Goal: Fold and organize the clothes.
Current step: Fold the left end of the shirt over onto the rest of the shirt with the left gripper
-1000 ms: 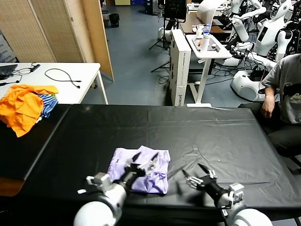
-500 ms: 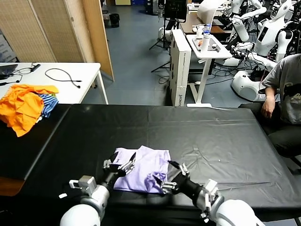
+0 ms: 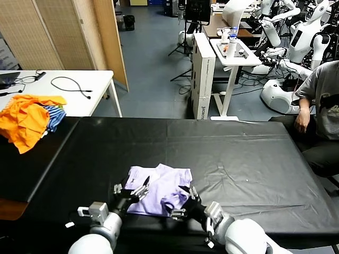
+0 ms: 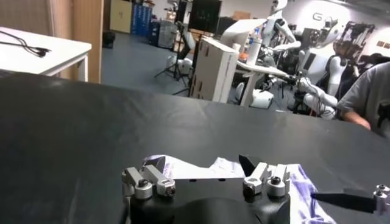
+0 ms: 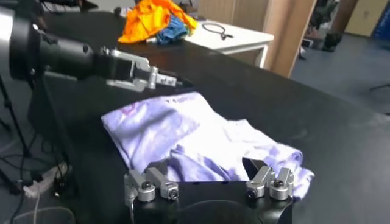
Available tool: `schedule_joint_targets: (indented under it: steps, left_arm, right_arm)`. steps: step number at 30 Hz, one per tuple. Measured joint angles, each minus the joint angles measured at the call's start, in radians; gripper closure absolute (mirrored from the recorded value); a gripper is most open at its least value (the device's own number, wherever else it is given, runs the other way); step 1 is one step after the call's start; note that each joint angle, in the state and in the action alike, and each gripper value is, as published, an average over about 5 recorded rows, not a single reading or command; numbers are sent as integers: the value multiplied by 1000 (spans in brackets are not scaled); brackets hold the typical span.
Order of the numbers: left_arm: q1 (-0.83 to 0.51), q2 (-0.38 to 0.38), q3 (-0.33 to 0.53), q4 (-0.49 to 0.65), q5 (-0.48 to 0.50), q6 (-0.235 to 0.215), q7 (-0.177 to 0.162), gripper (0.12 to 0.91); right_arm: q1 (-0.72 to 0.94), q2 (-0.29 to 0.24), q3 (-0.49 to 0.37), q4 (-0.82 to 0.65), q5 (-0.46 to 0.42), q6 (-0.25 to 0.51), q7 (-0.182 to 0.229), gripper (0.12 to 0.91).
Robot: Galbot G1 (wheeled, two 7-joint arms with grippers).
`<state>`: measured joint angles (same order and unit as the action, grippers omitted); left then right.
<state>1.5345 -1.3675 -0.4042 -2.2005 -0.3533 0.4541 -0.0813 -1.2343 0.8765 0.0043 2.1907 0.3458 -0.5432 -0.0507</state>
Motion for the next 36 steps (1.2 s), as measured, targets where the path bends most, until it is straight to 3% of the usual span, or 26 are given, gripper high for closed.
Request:
schedule_joint_targets:
  steps: [5, 8, 16, 21, 30, 36]
  left_arm:
    - [0, -4, 3, 6, 5, -2, 0, 123]
    - [3, -2, 1, 6, 6, -3, 0, 123]
    - [2, 3, -1, 8, 8, -5, -1, 123]
    - [3, 6, -2, 9, 11, -6, -1, 123]
    - [7, 7, -3, 17, 19, -9, 0, 123]
    - [6, 11, -10, 27, 20, -15, 1, 123]
  right_arm:
    - [-96, 12, 79, 60, -2, -58, 81, 118]
    - [-181, 27, 132, 98, -2, -84, 107, 118]
    - [-351, 56, 201, 175, 19, 5, 57, 118]
    - [-345, 79, 203, 161, 44, 42, 68, 118]
    - [-288, 139, 194, 51, -32, 0, 105, 118]
    - [-305, 141, 223, 68, 10, 5, 89, 118]
